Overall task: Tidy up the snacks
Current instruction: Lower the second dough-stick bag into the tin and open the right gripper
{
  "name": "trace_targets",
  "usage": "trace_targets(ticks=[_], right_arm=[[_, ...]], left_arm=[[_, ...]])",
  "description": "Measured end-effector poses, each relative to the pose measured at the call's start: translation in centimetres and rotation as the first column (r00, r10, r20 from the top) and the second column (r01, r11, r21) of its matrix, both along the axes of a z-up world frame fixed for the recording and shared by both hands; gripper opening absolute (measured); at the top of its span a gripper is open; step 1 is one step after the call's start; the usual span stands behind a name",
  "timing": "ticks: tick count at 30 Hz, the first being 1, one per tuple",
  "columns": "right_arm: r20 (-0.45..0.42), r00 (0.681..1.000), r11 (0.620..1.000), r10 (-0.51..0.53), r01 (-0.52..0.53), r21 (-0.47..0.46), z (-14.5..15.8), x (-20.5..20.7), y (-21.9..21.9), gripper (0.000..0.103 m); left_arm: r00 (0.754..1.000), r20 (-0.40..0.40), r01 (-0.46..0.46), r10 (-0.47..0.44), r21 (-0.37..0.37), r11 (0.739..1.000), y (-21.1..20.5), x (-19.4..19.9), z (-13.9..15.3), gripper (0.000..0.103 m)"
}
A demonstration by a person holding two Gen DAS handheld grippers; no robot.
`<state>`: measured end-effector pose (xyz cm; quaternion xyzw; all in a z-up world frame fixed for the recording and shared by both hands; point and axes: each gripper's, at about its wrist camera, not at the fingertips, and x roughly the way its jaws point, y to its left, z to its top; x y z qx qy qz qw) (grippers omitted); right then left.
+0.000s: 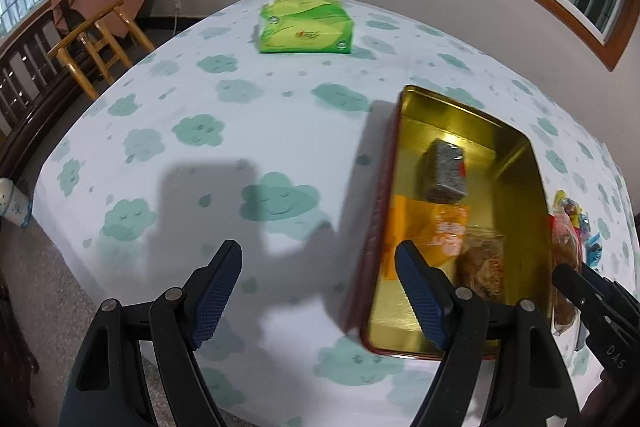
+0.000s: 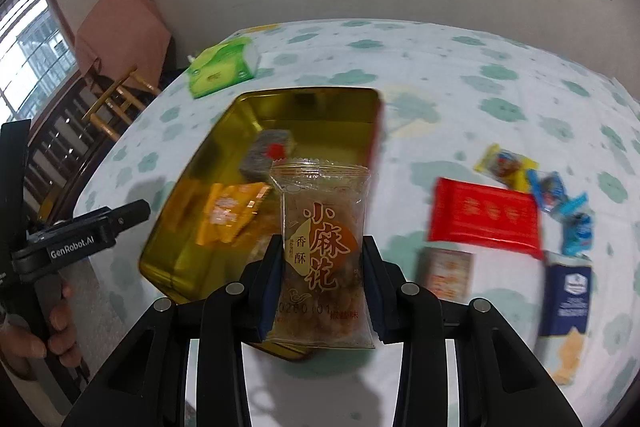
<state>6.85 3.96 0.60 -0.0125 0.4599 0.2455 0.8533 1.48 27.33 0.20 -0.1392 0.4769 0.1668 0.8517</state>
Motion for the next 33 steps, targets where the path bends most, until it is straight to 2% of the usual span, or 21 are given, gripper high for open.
trace_targets(ticks=[16,23,33], right_arm=[[0.001,1.000,0.998,0.021,-0.021,-0.051,-1.7,0.7,4.9,0.038],[-0.011,1.000,0.996,0.017,-0.018,-0.083,-2.8,0.9,5.3,0.038],[0.012,1.000,0.998,0.028,-0.027,-0.065,-2.6,0.6,4.6,0.041]], left_arm=[[0.999,-0.045,-0.016,0.016,0.012,1.000,1.5,-1.1,-1.3,0.076],[0.999,-0.048,-0.011,0.011,0.009,1.000,1.3,-1.3,-1.3,0.076],[0.999,-0.046,0.003,-0.003,0.007,1.000,0.4,-1.3,-1.2,0.076]])
